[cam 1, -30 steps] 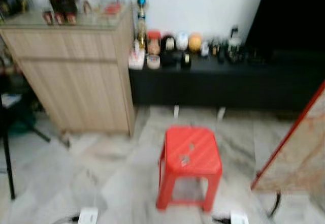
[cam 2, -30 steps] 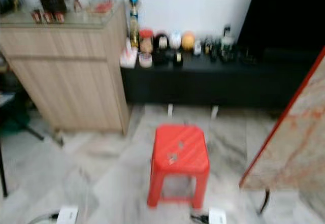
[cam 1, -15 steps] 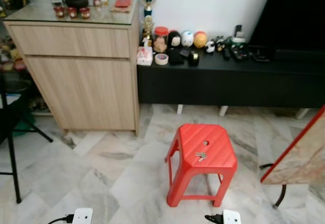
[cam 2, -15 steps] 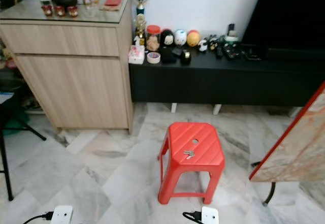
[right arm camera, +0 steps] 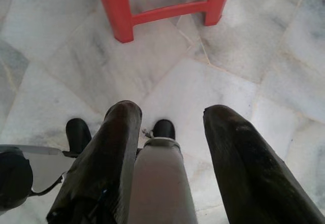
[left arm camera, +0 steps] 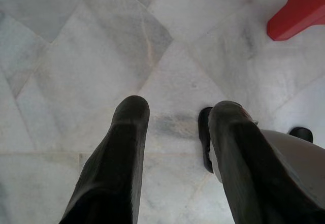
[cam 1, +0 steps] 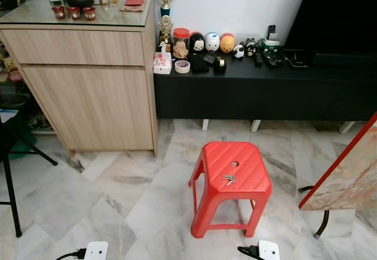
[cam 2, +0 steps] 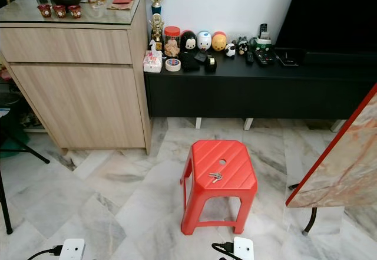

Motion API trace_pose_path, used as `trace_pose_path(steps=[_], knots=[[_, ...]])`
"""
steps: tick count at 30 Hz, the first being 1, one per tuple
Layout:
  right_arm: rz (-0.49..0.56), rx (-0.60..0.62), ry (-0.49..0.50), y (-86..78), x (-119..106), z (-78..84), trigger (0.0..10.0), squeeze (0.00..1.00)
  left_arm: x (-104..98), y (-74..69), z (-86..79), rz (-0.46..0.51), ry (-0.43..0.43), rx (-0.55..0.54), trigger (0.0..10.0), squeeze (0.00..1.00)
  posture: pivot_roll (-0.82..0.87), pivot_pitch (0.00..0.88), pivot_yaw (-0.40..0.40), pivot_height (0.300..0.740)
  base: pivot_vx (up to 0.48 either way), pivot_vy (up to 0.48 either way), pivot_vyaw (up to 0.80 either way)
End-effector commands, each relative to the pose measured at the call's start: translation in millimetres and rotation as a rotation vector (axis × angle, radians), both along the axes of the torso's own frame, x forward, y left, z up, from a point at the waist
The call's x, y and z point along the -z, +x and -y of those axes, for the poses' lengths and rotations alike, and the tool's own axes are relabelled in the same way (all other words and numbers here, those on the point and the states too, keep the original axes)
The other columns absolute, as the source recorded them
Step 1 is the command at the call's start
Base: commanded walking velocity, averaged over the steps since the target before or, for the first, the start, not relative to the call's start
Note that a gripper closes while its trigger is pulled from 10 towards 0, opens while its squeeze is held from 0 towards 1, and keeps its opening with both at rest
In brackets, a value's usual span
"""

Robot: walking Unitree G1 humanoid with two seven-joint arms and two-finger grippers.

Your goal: Hang keys on a hook

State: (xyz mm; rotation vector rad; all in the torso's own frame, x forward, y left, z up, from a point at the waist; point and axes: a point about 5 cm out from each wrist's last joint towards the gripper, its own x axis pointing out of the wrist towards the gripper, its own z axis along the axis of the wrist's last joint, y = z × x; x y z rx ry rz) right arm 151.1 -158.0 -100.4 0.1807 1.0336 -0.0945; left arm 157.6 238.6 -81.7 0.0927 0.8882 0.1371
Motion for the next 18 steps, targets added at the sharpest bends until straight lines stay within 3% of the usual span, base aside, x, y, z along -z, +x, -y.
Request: trace_pose_path(steps=[1,18], knots=[[0.005,0.023,-0.004,-2.1,0.2,7.0,10.0,0.00,2.2,-3.0,2.6,-0.010,-0.015,-0.012,10.0,0.00,0.10,0.000,-0.070,0.740,0.000,0.000,0.00],[0.025,0.010,-0.003,4.9,-2.3,3.3,10.0,0.00,1.9,-2.0,3.1,-0.006,-0.020,-0.016,10.0,0.00,0.10,0.000,-0.082,0.740,0.031,0.000,0.00]])
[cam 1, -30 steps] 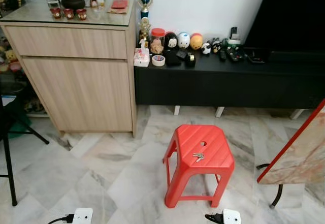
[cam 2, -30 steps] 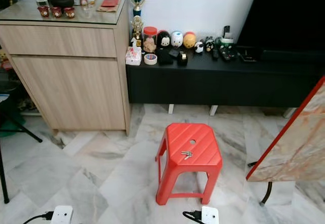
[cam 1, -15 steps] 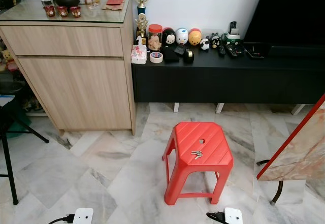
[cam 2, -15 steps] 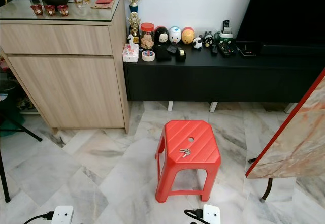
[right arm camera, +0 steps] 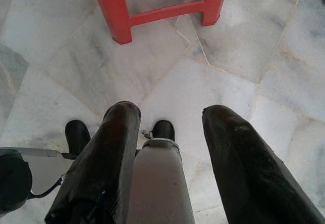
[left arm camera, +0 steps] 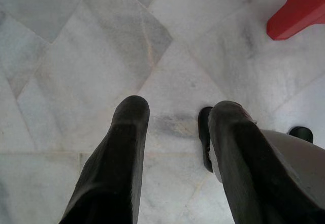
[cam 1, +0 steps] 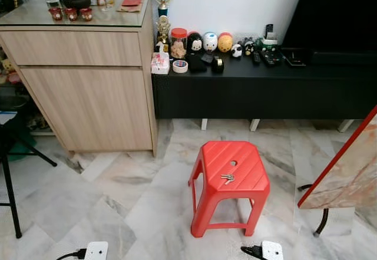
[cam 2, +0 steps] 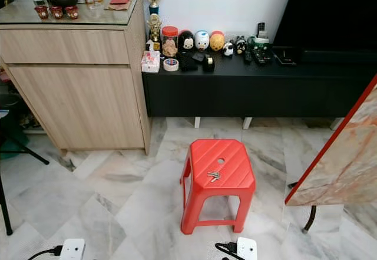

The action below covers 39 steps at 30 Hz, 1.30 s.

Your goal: Hang keys on a hook

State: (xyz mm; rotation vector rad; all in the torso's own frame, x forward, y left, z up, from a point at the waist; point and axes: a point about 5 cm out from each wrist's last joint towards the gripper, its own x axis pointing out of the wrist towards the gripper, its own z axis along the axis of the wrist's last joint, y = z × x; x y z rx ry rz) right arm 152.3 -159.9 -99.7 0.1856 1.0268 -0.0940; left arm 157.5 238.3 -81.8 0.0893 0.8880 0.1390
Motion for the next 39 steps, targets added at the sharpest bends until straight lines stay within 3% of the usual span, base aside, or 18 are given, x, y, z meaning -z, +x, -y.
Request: trace_pose_path(steps=[1,10,32,39], knots=[[0.018,0.007,-0.007,3.7,-1.7,1.3,10.0,0.00,1.8,-1.9,2.8,-0.007,-0.017,-0.013,10.0,0.00,0.10,0.000,-0.082,0.740,0.277,0.000,0.00],[0.025,-0.008,-0.014,6.4,-3.0,3.8,10.0,0.00,1.4,-0.9,2.7,-0.005,-0.019,-0.016,10.0,0.00,0.10,0.000,-0.081,0.740,0.299,0.000,0.00],[0.034,-0.038,-0.013,9.3,-3.6,-10.5,10.0,0.00,2.0,-2.0,3.8,-0.010,-0.019,0.000,10.0,0.00,0.10,0.000,-0.079,0.740,0.329,0.000,0.00],[0.026,-0.045,-0.022,4.8,-2.1,-3.3,10.0,0.00,2.1,-2.3,3.6,-0.012,-0.014,0.005,10.0,0.00,0.10,0.000,-0.081,0.740,0.321,0.000,0.00]])
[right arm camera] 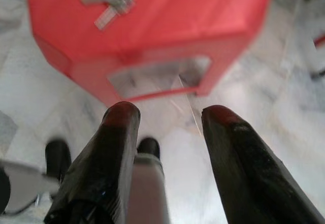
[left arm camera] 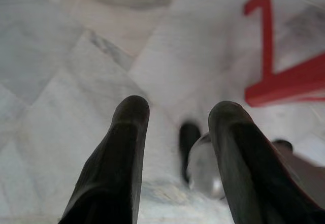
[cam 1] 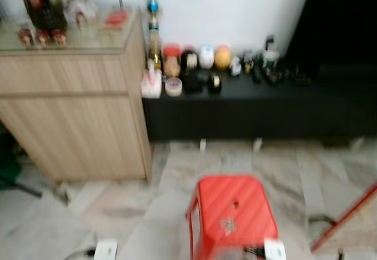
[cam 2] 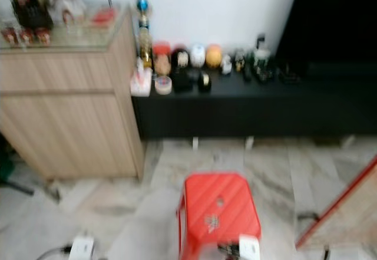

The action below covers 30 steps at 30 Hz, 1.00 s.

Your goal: Hang keys on a hook

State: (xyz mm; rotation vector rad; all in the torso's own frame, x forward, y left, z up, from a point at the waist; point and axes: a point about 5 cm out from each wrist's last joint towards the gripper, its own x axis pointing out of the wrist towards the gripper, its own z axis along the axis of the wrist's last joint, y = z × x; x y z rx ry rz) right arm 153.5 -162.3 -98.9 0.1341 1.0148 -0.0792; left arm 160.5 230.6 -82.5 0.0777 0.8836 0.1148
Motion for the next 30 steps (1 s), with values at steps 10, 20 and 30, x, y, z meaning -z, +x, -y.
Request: trace_pose_path(steps=[10,20,30], knots=[[0.016,0.008,0.019,3.6,-1.4,-2.1,10.0,0.00,1.4,-5.2,-4.5,-0.020,0.010,-0.011,10.0,0.00,0.10,0.000,-0.083,0.740,0.025,0.000,0.00],[0.021,0.005,0.023,7.0,-2.6,-5.2,10.0,0.00,1.4,-4.9,-4.1,-0.019,0.007,-0.014,10.0,0.00,0.10,0.000,-0.084,0.740,0.000,0.000,0.00],[0.028,-0.001,0.025,10.7,-3.9,-8.8,10.0,0.00,1.2,-4.6,-4.0,-0.016,0.012,-0.011,10.0,0.00,0.10,0.000,-0.086,0.740,0.000,0.000,0.00]])
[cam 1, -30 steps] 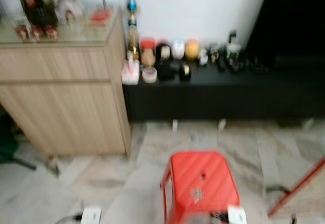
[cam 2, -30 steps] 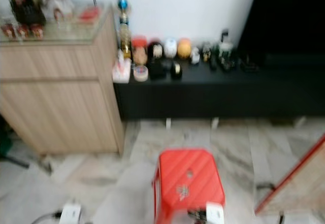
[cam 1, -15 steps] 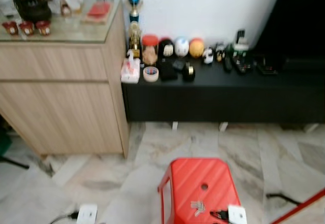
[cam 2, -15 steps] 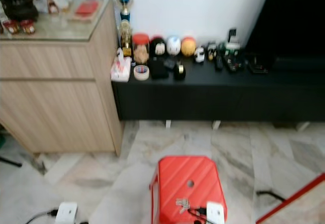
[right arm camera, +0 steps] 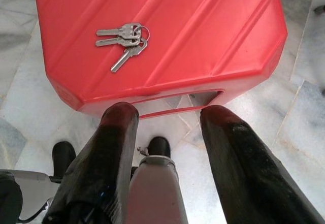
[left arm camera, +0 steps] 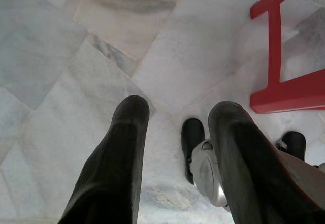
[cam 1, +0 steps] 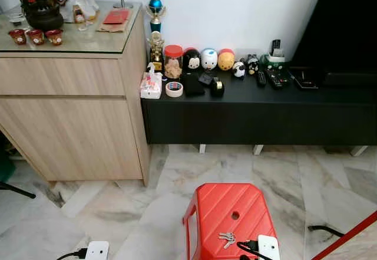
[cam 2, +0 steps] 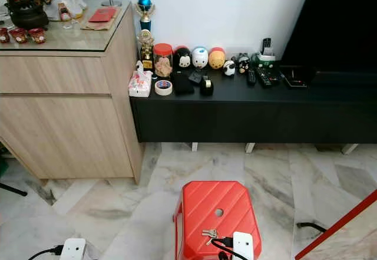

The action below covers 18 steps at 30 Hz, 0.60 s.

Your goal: Hang keys on a hook

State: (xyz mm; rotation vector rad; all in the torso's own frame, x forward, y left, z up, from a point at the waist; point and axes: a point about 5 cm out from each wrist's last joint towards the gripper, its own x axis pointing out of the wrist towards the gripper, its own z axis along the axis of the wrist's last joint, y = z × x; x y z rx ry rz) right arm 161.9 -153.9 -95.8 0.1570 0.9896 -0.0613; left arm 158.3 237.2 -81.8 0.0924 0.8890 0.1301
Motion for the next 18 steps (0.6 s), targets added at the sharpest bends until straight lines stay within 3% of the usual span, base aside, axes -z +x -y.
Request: trace_pose_path(steps=[1,9,15,18], knots=[[0.002,0.000,0.000,2.4,-0.9,-0.7,10.0,0.00,1.7,-2.3,2.6,-0.005,-0.009,-0.009,10.0,0.00,0.10,0.000,-0.086,0.740,0.000,0.000,0.00],[0.005,-0.003,-0.001,2.1,-0.8,-0.4,10.0,0.00,1.6,-2.0,2.8,-0.010,0.003,0.017,10.0,0.00,0.10,0.000,-0.084,0.740,0.000,0.000,0.00],[0.015,-0.022,-0.007,4.0,-1.7,-1.2,10.0,0.00,1.6,-2.4,2.7,-0.009,0.007,0.018,10.0,0.00,0.09,0.000,-0.082,0.740,0.000,-0.328,0.00],[0.031,-0.036,-0.009,6.7,-3.1,-1.4,10.0,0.00,1.8,-2.7,2.8,-0.009,0.009,0.016,10.0,0.00,0.10,0.000,-0.083,0.740,0.000,0.000,0.45]])
